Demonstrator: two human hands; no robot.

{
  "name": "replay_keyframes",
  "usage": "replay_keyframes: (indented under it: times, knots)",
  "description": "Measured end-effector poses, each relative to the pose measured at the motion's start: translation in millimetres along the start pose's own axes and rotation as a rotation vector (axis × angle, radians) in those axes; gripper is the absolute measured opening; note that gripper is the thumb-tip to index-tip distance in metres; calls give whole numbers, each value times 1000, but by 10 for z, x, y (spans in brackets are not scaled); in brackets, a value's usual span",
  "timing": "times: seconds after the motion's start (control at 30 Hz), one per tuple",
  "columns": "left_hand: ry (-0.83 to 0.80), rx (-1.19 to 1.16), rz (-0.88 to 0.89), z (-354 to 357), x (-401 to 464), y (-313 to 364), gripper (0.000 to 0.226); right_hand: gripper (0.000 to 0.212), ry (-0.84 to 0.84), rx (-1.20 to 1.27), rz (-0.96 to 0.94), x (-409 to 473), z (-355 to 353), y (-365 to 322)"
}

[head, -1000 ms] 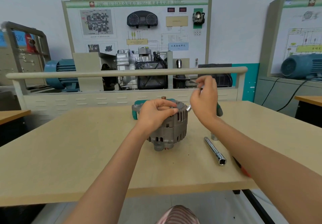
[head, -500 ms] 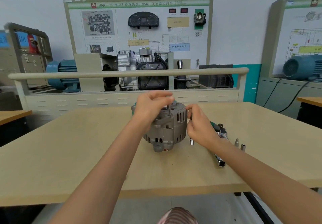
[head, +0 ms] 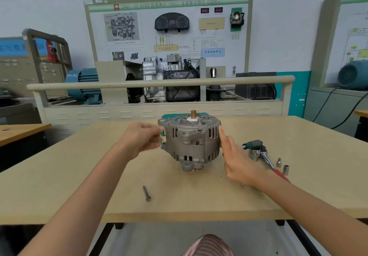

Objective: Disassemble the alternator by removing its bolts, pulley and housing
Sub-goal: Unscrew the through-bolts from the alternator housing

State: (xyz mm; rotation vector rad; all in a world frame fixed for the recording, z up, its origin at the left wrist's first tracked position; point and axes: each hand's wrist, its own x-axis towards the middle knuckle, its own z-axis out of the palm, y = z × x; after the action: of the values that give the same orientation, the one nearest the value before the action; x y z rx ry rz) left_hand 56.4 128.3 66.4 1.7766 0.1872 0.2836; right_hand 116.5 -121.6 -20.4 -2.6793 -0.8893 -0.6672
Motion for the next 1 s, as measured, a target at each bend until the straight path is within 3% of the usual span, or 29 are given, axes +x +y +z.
replay_keyframes:
  times: [0.23,0.43,0.77,1.0]
  knots:
    - [-173,521,-182,-174,-164,-475,8,114,47,50,10,15,87,37]
    - [-212,641,-263,-185,-233,-631,10,116,39,48,12,7,90,22]
    - [-164,689,-179,-147,-36,-738,13,115,22,38,19,13,88,18]
    - [5,735,49,-44,390,-842,11,119,-6,42,16,18,99,40]
